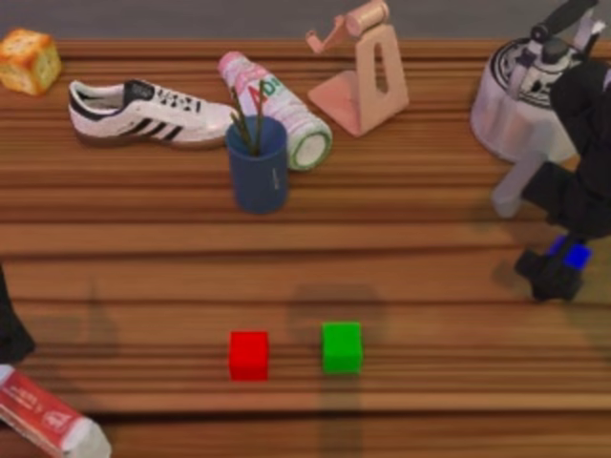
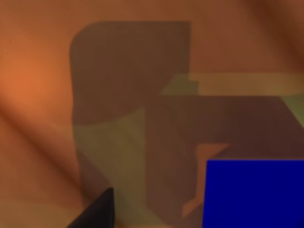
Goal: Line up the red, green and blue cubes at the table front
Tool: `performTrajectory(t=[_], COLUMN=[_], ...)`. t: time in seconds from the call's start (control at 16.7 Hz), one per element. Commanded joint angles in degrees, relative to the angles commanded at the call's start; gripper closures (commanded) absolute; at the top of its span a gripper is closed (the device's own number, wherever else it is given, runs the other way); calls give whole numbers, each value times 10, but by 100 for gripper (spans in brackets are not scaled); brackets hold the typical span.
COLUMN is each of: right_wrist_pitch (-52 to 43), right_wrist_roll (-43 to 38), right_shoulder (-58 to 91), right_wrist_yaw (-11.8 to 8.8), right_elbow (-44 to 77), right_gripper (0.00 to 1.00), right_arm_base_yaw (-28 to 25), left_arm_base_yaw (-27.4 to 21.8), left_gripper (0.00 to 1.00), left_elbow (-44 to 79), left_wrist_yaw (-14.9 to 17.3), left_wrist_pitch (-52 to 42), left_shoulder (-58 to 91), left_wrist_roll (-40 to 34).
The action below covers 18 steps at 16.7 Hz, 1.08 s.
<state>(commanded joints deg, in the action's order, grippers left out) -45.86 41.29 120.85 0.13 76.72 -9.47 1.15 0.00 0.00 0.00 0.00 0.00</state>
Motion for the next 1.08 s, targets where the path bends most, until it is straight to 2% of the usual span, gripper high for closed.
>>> performTrajectory(t=[0.66, 1.08], right_wrist_pitch=[0, 0], right_wrist_roll=[0, 0], right_shoulder=[0, 0], right_wrist_yaw=[0, 0], right_elbow=[0, 0], right_gripper=[98, 100], right_arm_base_yaw=[0, 0], left_arm_base_yaw=[0, 0], left_gripper=[0, 0], left_elbow=[0, 0], left_wrist_yaw=[0, 0], left_wrist_pitch=[0, 0], left_shoulder=[0, 0], left_wrist_roll=[0, 0])
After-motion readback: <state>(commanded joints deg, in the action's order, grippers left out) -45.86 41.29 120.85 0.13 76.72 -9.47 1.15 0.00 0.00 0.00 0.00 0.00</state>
